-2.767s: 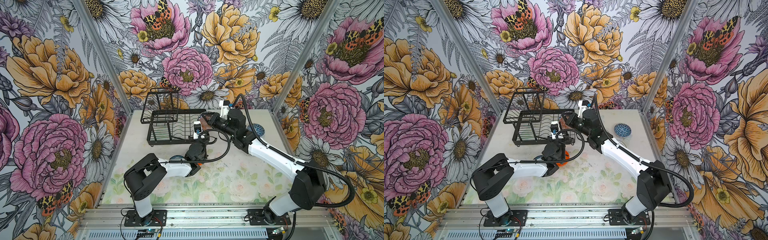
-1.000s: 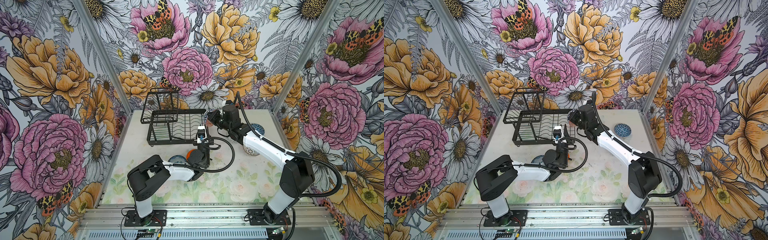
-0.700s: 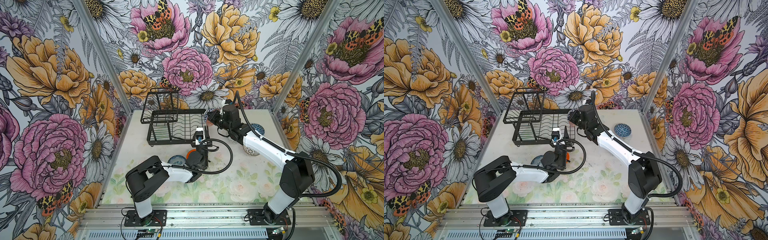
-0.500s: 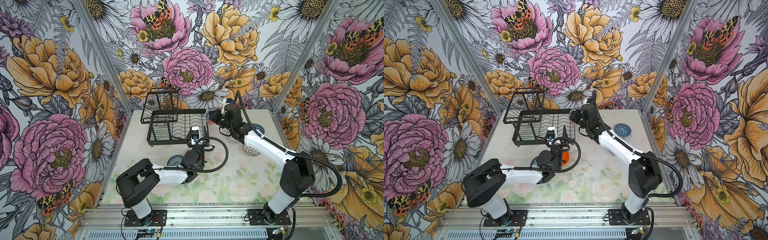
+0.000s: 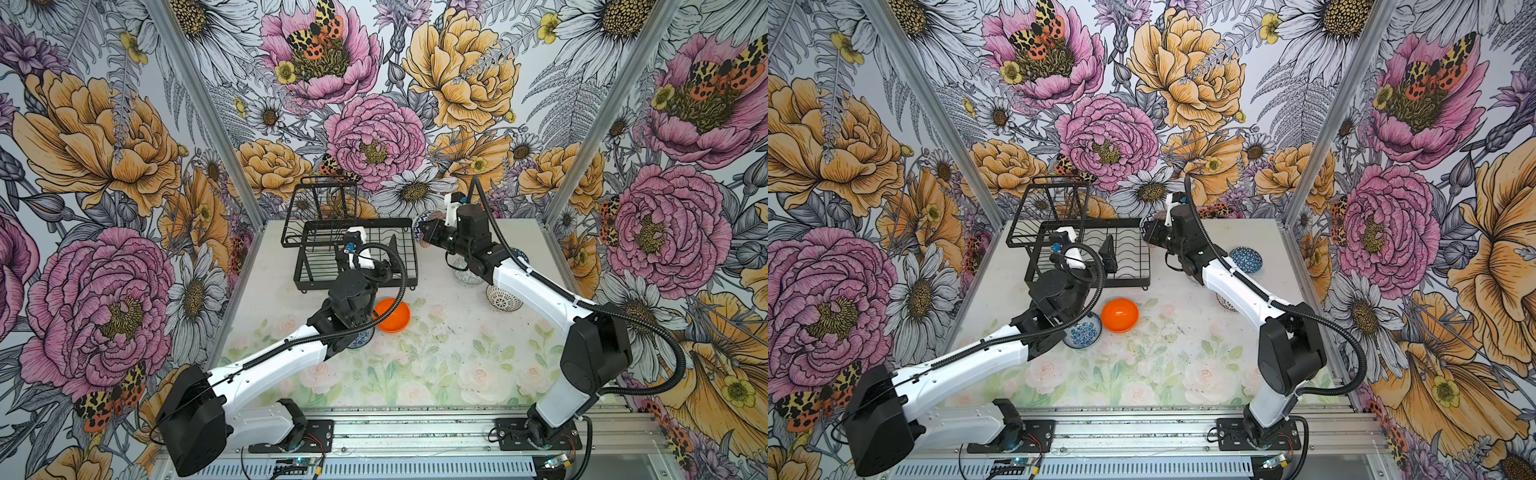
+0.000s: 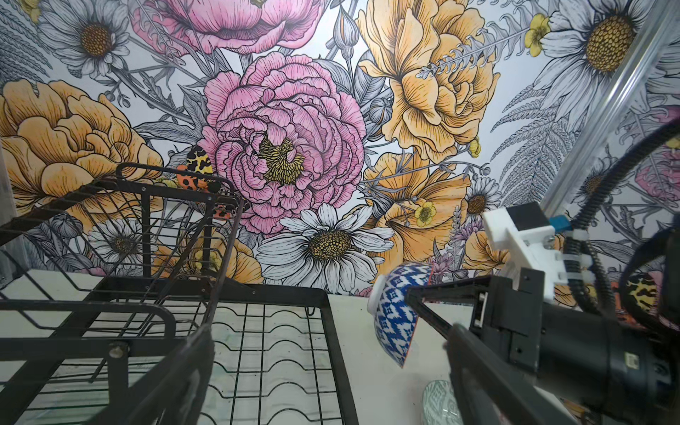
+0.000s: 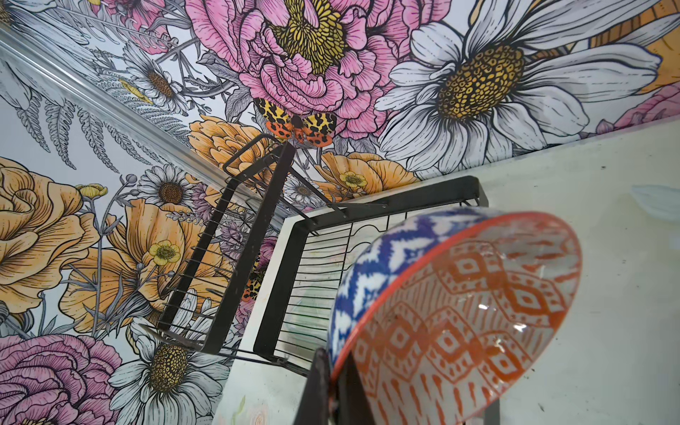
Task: Load bowls into a dish rack
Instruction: Place the bowl in the dish rack.
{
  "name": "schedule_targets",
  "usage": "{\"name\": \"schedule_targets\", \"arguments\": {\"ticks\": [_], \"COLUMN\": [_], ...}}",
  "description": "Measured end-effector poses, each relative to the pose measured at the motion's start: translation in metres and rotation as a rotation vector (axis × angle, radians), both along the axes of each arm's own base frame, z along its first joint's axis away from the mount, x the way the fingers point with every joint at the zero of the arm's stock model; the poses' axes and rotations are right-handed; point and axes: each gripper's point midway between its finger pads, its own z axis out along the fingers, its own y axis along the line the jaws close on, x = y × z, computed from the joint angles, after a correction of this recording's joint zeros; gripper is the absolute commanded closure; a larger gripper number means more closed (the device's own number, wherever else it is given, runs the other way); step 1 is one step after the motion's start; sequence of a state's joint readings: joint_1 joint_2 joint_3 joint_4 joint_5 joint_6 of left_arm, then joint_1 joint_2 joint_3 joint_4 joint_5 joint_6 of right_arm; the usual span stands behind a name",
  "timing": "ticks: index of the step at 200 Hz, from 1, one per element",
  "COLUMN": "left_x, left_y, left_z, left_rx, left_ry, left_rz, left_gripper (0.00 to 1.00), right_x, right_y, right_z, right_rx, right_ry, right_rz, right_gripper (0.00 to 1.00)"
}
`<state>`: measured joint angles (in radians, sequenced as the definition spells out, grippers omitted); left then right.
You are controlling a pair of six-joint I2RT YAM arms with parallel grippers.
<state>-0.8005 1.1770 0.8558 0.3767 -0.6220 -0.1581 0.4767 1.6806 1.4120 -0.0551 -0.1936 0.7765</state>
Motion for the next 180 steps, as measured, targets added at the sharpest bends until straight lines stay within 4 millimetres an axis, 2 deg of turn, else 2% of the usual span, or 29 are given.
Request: {"name": "schedule_targets", "arguments": {"ticks": [27, 78, 99, 134, 180], "left_x": [-0.009, -0.014, -0.015, -0.015, -0.010], "left_y": [0.010, 0.038, 0.048, 0.067, 0.087], "left_z": [0.001, -0.004, -0.010, -0.017, -0.027], "left_rx": [-0.015, -0.062, -0.088, -0.130, -0.182], "left_ry": [0.050, 0.149, 0.189, 0.239, 0.299], "left_rz": [-0.049, -0.056, -0.055, -0.038, -0.032], "left_gripper": [0.01, 0.01, 0.01, 0.01, 0.01], "right_x": [0.005, 0.011, 0.012, 0.022, 0.044], "right_y": [0.007, 0.013, 0.016, 0.031, 0.054], "right_z": [0.000, -0.030, -0.032, -0.032, -0.058], "right_rx": [0.035, 0.109, 0.159, 0.251, 0.341], "right_ry": [-0.012, 0.048, 0.045, 0.019, 0.033], "right_rz": [0.017, -0.014, -0.054, -0.110, -0.189], "right_gripper": [1.00, 1.00, 1.00, 1.00, 1.00]}}
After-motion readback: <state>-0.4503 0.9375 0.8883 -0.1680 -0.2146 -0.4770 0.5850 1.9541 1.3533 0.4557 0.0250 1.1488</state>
